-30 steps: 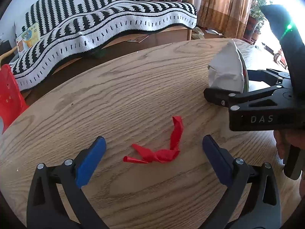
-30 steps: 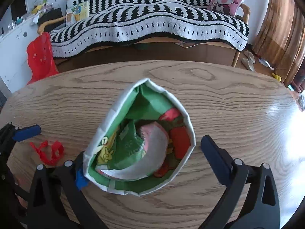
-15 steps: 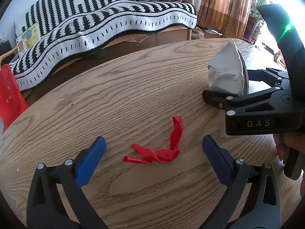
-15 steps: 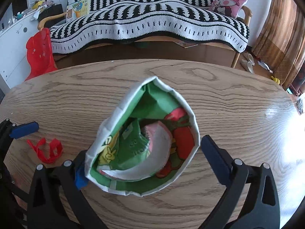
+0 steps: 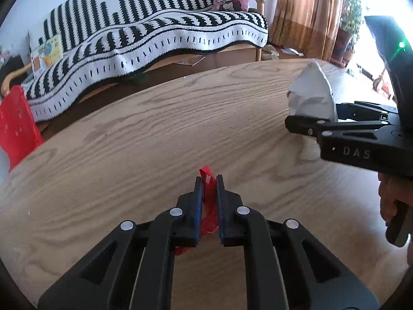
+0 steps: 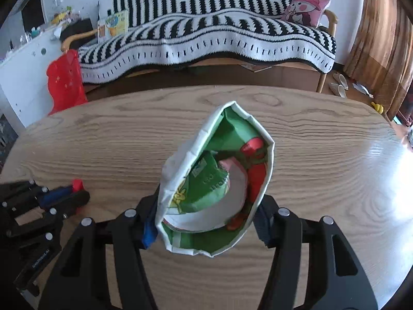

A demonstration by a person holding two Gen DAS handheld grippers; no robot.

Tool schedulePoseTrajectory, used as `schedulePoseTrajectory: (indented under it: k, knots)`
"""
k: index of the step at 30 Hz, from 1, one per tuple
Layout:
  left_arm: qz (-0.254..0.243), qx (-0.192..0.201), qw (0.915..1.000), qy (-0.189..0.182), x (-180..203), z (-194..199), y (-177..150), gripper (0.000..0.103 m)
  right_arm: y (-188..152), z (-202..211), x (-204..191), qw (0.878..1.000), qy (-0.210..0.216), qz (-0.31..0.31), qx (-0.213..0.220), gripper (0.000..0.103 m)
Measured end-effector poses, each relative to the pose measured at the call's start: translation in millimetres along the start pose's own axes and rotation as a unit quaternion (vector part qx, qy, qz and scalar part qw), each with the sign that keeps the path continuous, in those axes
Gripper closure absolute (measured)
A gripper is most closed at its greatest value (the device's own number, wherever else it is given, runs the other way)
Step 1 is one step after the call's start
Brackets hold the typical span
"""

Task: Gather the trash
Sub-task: 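Carry both items over the black bin and open both tools to drop them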

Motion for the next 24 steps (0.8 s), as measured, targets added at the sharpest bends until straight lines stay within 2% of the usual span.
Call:
schedulePoseTrajectory:
  k: [5, 9, 12, 15, 19, 24]
  knots:
    - [0.049, 0.023, 0.9983, -0.023, -3, 49, 3, 0.094, -5, 53, -15, 0.999, 0.022, -0.005, 0.029, 0.045]
    - [0.031, 0.057, 0.9974, -0.030, 30, 104, 3, 0.094, -25, 120, -15, 0.997, 0.030, -0.006, 0.072, 0.044]
    - [-0.009, 0.086, 0.9951, -0.049, 79, 153, 0, 0.094, -57, 183, 12, 0.992, 0.029, -0.047, 0.117, 0.044]
    - [-0.046, 0.107, 0.9899, -0.081, 140, 193, -4, 0.094, -108, 236, 48, 0.988, 0.012, -0.078, 0.132, 0.044]
    - [-0.107, 0.127, 0.9757, -0.143, 244, 237, -17, 0.094, -174, 301, 96, 0.983, -0.037, -0.107, 0.141, 0.044]
    - [-0.175, 0.122, 0.9553, -0.205, 361, 270, -42, 0.094, -253, 391, 157, 0.970, -0.106, -0.146, 0.161, 0.044]
Point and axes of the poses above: each gripper's, at about its wrist camera, not at the fingertips, and z roughly against the way its jaws point, x to its right, y to its top, the point moved 6 cm from there along -z, roughly the way its jaws point, and after that the axes turned 10 degrees about y, right-handed, at the moved point
